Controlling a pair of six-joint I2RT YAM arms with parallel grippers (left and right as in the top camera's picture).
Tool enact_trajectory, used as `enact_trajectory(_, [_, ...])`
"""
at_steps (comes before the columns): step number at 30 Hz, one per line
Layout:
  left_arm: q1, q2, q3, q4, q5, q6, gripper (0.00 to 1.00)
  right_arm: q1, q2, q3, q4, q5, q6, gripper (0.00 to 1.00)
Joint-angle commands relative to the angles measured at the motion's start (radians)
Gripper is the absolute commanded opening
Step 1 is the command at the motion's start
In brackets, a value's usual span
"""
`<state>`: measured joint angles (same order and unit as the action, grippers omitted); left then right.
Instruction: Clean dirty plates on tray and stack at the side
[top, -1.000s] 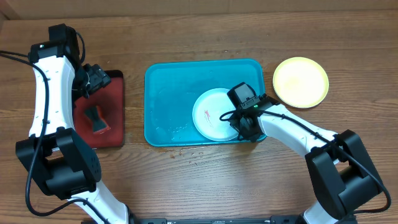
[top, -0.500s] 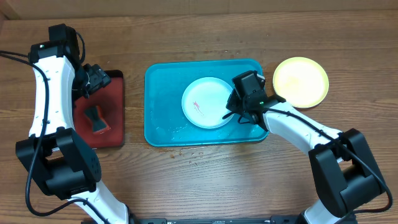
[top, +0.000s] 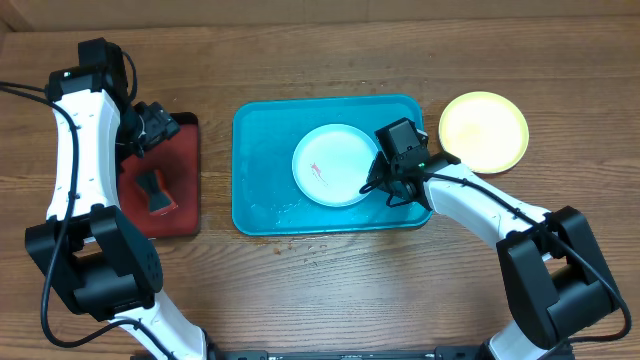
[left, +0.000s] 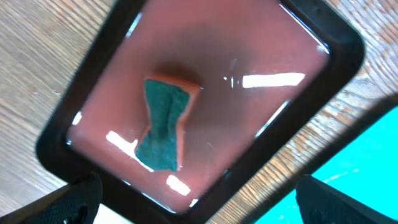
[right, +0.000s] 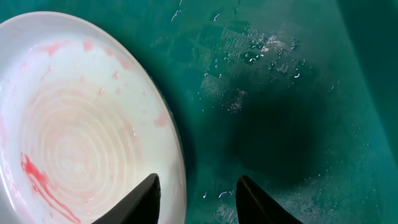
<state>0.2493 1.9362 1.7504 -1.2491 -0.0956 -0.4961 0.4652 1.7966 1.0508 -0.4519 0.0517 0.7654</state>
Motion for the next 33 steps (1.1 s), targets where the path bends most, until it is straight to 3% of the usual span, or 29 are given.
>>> enact_trajectory(1, [-0.002,-0.015,0.019,0.002,0.063,-0.002,1.00,0.002,0.014,0.002,0.012,0.006,0.073,0.36])
enact_trajectory(6, [-0.002,-0.015,0.019,-0.009,0.096,-0.002,1.00,0.005,0.068,0.011,0.034,0.006,0.050,0.39])
enact_trajectory(23, [-0.008,-0.011,-0.016,0.008,0.122,0.002,0.99,-0.003,0.159,0.248,-0.212,-0.021,-0.147,0.39])
enact_trajectory(26, [-0.008,-0.011,-0.021,0.010,0.122,0.002,1.00,-0.003,0.210,0.286,-0.248,-0.027,-0.156,0.26])
enact_trajectory(28, [-0.008,-0.011,-0.021,0.018,0.122,0.002,1.00,-0.003,0.230,0.286,-0.250,-0.010,-0.133,0.25])
enact_trajectory(32, [-0.008,-0.011,-0.021,0.019,0.114,0.002,1.00,-0.002,0.257,0.286,-0.246,-0.002,-0.129,0.32])
enact_trajectory(33, [-0.007,-0.011,-0.021,0.019,0.113,0.002,0.95,-0.002,0.261,0.286,-0.246,-0.001,-0.127,0.33])
